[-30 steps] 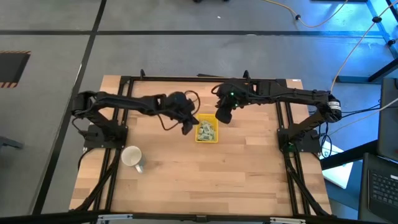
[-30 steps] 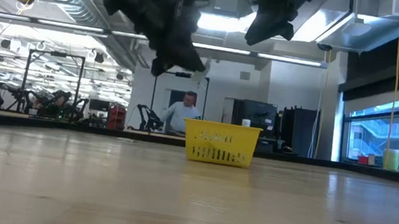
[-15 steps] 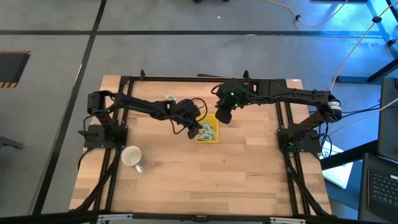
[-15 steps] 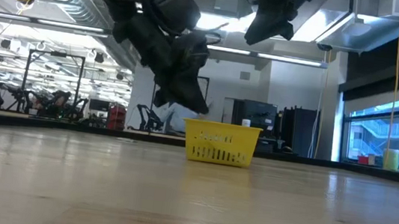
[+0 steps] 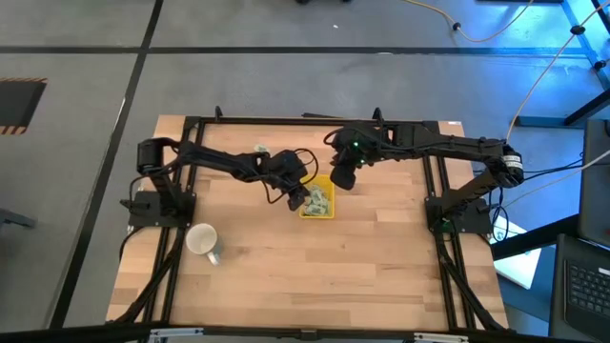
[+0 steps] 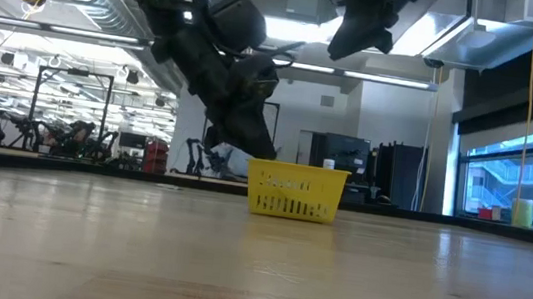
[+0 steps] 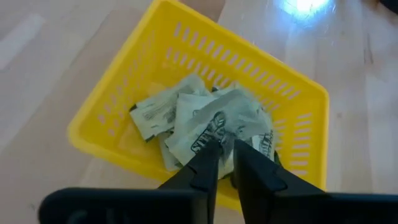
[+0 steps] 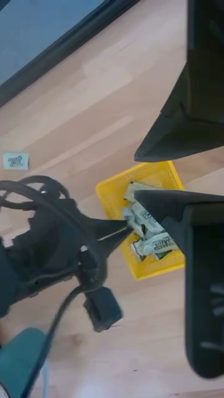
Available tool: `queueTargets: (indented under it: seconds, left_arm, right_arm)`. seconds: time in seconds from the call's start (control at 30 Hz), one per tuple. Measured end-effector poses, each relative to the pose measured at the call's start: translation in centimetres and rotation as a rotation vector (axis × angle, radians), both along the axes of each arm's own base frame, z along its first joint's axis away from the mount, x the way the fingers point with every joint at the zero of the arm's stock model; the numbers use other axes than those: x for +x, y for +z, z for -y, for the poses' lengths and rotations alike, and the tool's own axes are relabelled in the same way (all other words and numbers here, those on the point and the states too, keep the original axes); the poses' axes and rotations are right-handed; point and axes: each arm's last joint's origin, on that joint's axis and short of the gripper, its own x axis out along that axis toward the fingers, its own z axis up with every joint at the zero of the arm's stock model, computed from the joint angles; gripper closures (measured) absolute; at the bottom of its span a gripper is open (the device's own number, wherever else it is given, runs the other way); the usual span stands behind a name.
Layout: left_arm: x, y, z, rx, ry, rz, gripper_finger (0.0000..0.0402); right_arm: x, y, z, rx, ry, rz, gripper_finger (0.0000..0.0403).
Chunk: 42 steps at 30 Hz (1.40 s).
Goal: Pick and place Stevia / Truvia into bins
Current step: Put the bottom white stevia packet into the yellow bin, then put the white stevia packet into the yellow bin
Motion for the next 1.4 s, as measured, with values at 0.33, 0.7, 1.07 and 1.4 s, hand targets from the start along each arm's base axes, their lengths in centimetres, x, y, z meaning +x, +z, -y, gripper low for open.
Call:
queueTargets:
  seconds: [0.33,0.7,1.07,1.4]
  left_arm:
    - [-2.4,3.2,-2.6,0.012,0.030,0.024,0.0334]
    - [-9.1,5.3,-7.3,0.176,0.423,-0.281,0.0344]
    - [-9.7,0.7,-10.8,0.059,0.524,-0.444,0.0288]
    - [-10.3,-2.2,-13.0,-0.004,0.596,-0.500,0.0294]
  right_arm:
    - [-0.4,-0.3,-0.1,0.022,-0.018,-0.048,0.0316]
    - [-0.5,-0.4,-0.1,0.023,-0.017,-0.057,0.0316]
    - [-0.5,-0.4,-0.1,0.007,0.002,-0.060,0.0316]
    - [-0.5,-0.4,-0.1,0.007,0.003,-0.060,0.0316]
